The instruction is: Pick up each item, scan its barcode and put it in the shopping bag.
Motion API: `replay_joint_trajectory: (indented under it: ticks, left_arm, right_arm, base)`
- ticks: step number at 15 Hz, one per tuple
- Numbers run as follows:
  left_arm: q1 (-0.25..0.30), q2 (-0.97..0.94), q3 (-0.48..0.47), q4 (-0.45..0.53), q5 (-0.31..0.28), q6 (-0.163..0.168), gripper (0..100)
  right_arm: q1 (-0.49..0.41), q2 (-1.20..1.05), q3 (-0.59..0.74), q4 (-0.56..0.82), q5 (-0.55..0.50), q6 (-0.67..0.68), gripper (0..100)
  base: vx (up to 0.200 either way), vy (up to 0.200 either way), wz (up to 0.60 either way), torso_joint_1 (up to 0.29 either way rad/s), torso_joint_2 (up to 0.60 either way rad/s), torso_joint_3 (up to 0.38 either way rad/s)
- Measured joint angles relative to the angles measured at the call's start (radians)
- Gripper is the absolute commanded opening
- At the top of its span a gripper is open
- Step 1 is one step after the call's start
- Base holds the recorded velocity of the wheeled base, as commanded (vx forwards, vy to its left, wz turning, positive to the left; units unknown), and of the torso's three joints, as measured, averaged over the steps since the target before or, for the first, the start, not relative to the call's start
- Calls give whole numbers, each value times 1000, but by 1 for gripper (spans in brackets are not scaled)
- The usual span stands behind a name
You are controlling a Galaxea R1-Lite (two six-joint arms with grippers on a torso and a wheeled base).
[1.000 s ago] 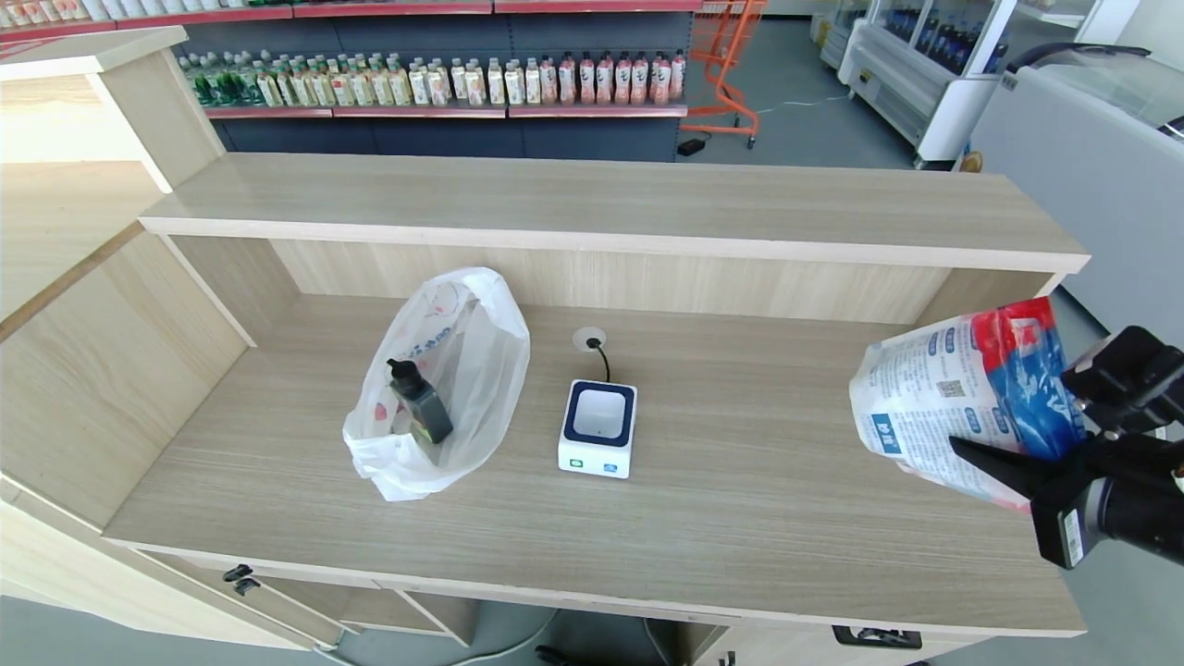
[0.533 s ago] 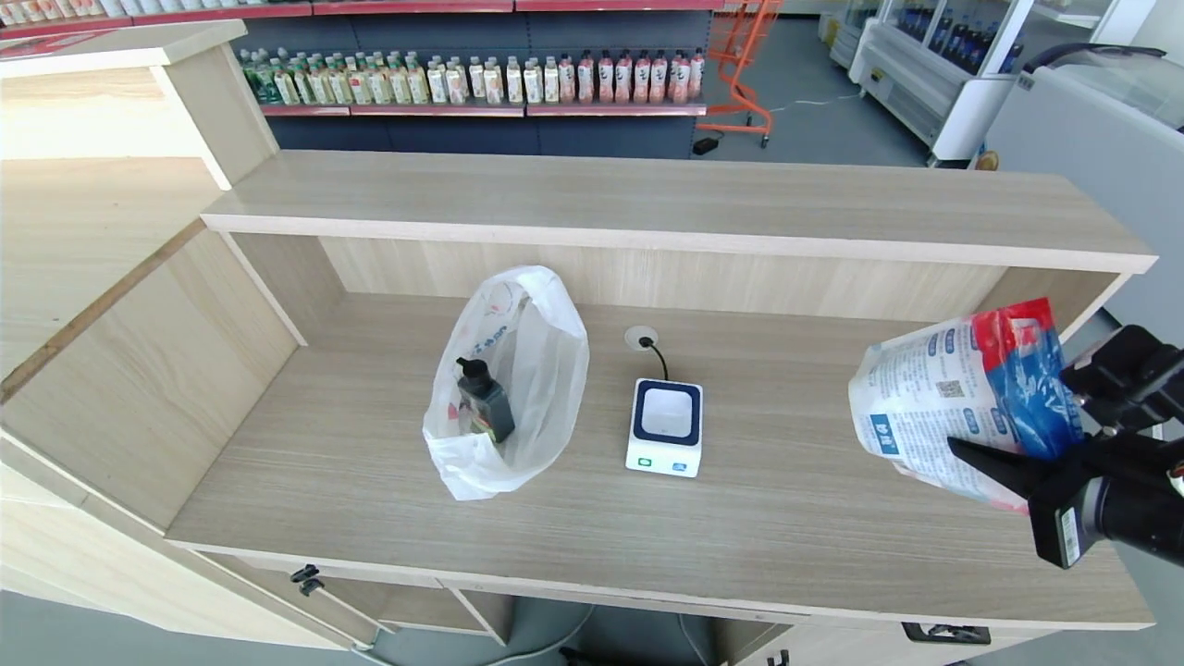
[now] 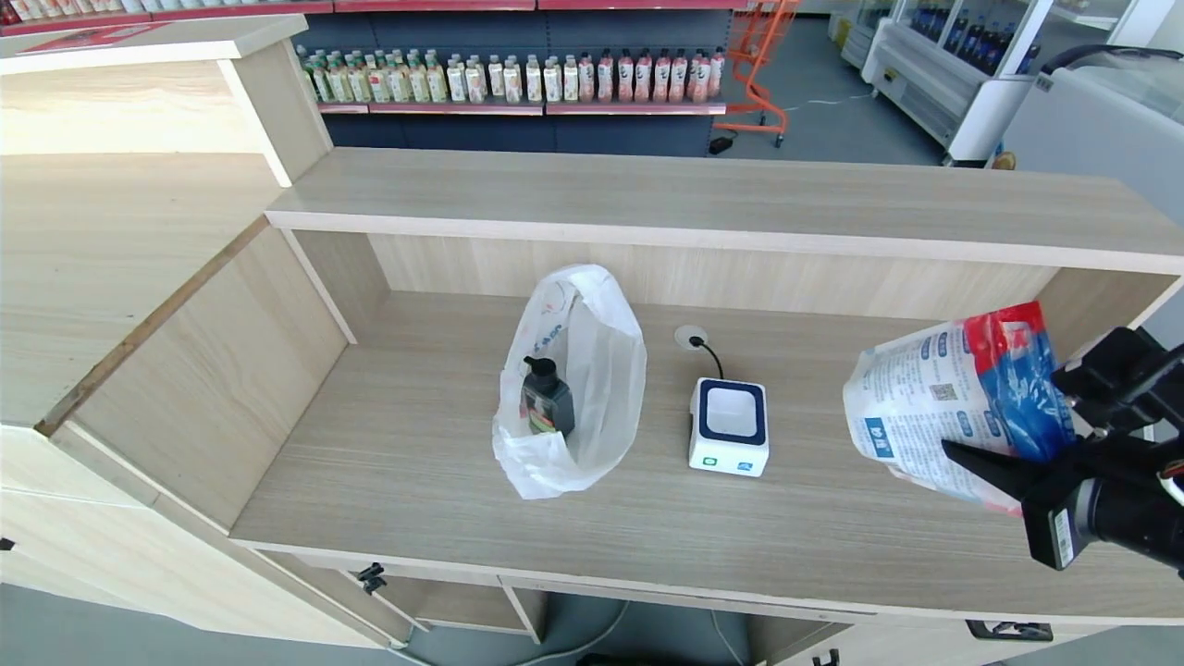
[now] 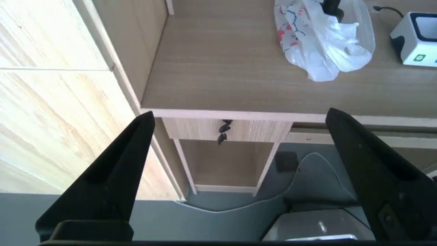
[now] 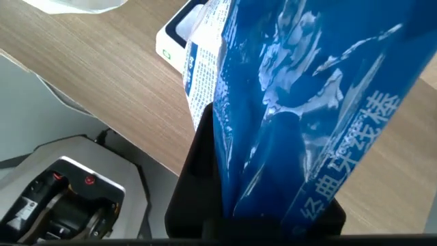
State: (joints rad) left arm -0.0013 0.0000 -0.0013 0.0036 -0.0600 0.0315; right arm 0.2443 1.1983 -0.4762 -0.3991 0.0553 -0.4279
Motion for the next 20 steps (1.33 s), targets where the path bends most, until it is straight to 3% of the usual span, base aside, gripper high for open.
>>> replay_joint_trajectory:
  ticks: [4, 11, 14, 17, 20]
  left_arm:
    - [-1, 0, 0, 1, 0, -1, 100]
    - [0, 0, 0, 1, 0, -4, 100]
    - [0, 0, 0, 1, 0, -4, 100]
    - [0, 0, 0, 1, 0, -4, 100]
    - [0, 0, 0, 1, 0, -4, 100]
  right_arm:
    - [0, 18, -3, -1, 38, 43, 0]
    - [-15, 163, -74, -2, 43, 49, 0]
    - [-16, 269, -164, -11, 57, -92, 0]
    - [-39, 383, -206, -160, 152, -294, 0]
    - [-47, 479, -215, -235, 213, -376, 0]
  base:
    - [200, 0, 0, -17, -7, 6]
    - [0, 0, 0, 0, 0, 0]
    - [0, 0, 0, 0, 0, 0]
    - [0, 0, 0, 0, 0, 0]
    - [0, 0, 0, 0, 0, 0]
